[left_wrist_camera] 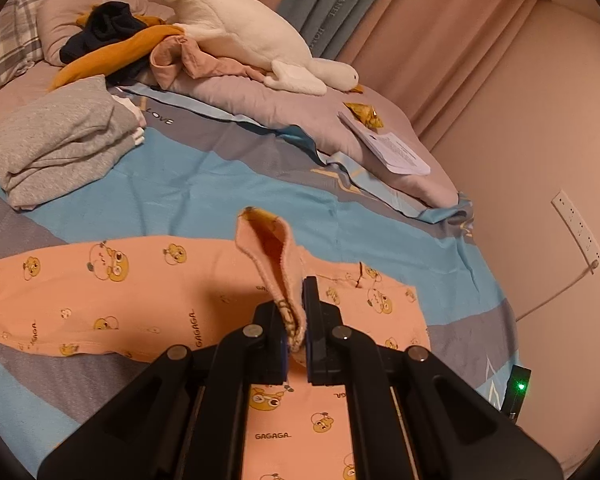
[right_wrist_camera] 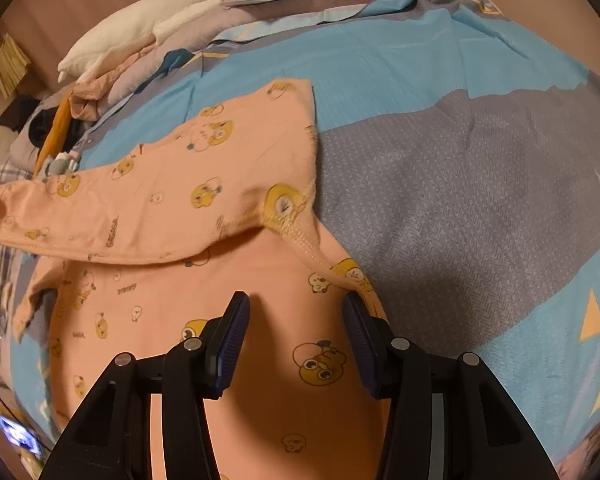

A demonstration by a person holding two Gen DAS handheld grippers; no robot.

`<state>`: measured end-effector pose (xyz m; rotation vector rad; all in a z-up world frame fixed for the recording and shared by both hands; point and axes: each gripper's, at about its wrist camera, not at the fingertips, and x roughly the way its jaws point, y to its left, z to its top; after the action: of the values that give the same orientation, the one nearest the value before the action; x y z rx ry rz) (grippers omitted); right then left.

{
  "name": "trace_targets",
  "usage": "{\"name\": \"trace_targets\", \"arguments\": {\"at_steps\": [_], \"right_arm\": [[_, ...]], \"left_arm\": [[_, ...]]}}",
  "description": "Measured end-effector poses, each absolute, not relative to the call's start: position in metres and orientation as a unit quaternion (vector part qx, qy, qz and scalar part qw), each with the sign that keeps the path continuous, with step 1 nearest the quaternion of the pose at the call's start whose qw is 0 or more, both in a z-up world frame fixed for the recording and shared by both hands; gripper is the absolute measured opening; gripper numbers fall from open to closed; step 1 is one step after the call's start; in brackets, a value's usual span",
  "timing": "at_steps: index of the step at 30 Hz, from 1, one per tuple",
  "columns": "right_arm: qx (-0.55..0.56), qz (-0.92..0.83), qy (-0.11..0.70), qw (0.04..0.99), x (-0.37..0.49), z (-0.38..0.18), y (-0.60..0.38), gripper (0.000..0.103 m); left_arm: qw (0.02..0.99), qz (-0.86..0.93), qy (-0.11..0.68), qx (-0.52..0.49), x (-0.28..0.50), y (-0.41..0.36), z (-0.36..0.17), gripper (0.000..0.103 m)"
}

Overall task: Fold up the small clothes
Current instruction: 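Fold the held sleeve across the body toward the right gripper, release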

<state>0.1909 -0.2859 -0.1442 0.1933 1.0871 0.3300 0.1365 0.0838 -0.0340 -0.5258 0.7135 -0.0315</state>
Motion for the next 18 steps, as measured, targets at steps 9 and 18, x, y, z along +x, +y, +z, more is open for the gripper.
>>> {"name": "trace_targets", "arguments": {"at_steps": [9,18], "right_arm": [[0.092,0.163,0.495,0.849,0.202,-0.128,-0.280,0.048],[0.081,0.154,0.494,0.852,0.227,-0.122,-0.269,0.033]], "left_arm": [[0.906,0.010,0.347,-0.241,0.134,0.096,-0.039,0.005],[0.897,0.034,0.372,-0.238,0.136,0.106,-0.059,0.005]]}}
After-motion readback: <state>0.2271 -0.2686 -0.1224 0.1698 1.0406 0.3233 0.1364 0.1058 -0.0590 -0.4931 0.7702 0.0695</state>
